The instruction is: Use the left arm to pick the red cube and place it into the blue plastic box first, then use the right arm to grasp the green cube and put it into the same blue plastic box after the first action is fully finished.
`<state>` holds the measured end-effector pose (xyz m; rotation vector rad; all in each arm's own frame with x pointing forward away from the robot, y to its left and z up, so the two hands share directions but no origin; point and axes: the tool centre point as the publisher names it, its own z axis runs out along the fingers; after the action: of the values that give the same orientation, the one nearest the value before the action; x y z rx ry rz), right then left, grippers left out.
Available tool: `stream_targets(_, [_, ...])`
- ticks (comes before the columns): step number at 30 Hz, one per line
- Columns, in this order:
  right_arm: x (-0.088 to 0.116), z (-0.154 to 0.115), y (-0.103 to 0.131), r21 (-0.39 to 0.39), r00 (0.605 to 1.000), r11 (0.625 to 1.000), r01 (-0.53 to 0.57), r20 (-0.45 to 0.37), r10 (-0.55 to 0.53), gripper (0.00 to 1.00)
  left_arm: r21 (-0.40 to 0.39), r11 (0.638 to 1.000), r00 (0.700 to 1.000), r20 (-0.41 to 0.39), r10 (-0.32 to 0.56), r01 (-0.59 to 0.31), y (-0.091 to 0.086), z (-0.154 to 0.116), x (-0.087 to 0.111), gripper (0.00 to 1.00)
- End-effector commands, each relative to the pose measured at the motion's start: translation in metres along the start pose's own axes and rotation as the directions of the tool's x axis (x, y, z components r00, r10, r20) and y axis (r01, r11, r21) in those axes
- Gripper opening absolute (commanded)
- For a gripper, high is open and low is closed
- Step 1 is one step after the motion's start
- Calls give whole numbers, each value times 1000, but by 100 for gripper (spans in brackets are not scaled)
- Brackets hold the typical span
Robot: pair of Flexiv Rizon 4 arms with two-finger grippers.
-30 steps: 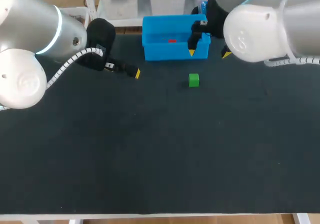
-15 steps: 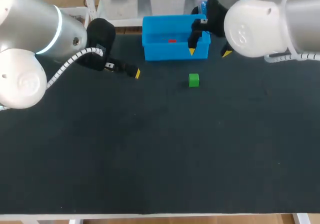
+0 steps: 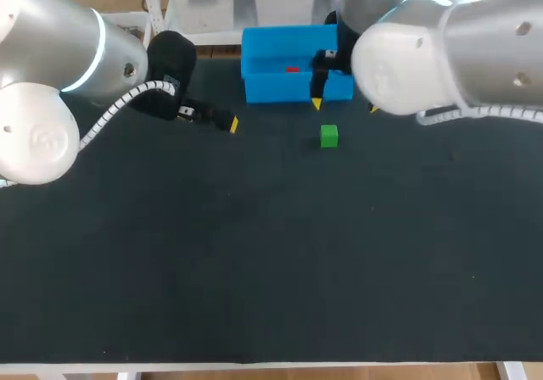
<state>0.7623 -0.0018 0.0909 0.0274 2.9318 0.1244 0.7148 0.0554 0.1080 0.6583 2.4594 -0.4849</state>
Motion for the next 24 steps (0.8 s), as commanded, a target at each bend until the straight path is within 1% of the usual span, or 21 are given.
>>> stream_targets(1, [-3, 12, 8, 35, 1000, 999, 2, -1, -2, 100, 8, 1000, 1000, 2, 2, -2, 2, 0, 0, 100])
stream_targets(11, [-4, 25, 6, 44, 1000, 999, 9, 11, -9, 100, 8, 1000, 1000, 2, 2, -2, 2, 0, 0, 100])
stream_targets(18, [0, 46, 9, 26, 1000, 999, 21, -12, -21, 100, 8, 1000, 1000, 2, 2, -2, 2, 0, 0, 100])
stream_targets(24, [1, 66, 7, 29, 999, 999, 22, -30, -21, 100, 8, 1000, 1000, 2, 2, -2, 2, 0, 0, 100])
